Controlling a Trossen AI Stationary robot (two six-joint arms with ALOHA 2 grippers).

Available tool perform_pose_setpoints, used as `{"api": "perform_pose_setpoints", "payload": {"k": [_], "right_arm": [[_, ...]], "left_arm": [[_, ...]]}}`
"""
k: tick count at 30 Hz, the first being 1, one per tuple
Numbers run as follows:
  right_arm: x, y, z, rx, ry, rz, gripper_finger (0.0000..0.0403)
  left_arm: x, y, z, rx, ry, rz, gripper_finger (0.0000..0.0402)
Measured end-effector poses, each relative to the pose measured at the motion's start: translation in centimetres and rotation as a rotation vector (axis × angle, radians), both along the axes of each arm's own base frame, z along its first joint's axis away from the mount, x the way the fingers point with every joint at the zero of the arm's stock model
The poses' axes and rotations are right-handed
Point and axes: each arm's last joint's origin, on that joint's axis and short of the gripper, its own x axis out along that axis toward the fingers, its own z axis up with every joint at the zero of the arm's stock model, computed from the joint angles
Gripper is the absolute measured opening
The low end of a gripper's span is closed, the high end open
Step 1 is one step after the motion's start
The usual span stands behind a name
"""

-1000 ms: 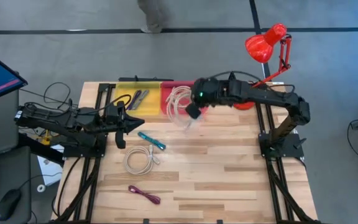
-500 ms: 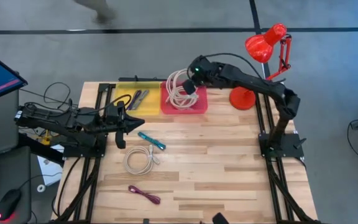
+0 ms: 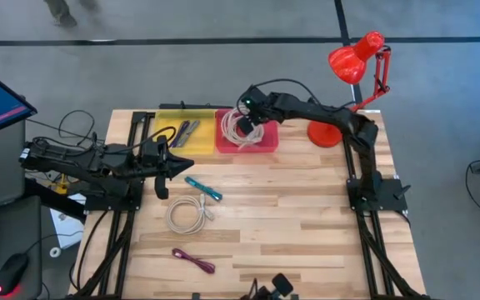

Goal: Pick & Place USB Port
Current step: Put the brown HDMI cable into the pink bin, then put the blue charger cable into the yellow bin

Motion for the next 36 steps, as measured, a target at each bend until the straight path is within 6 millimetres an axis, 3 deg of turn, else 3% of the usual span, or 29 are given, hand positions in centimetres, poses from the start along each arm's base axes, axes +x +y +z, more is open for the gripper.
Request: {"api": "perform_pose_setpoints", "payload": {"k": [9,19,30,36], "right_arm": [[0.5,-1.0,-2.9,0.030,0.057,-0.020,0.0000],[0.0,-1.7,-2.9,0.051,0.048,-0.021,0.0008],[-0.2,-1.0,-3.0,0.104,0.098,0.010,0.0117],[0.2,-0.5,-0.2,0.130,0.125,0.121,0.0157]], "left_arm": [[0.0,0.0,0.0,0.000,0.000,0.000,0.0009],[0.0,0.0,0.0,0.000,0.000,0.000,0.0009],[0.0,0.0,0.0,-0.002,0.000,0.000,0.0011],[0.0,0.0,0.0,-0.002,0.000,0.000,0.0011]]}}
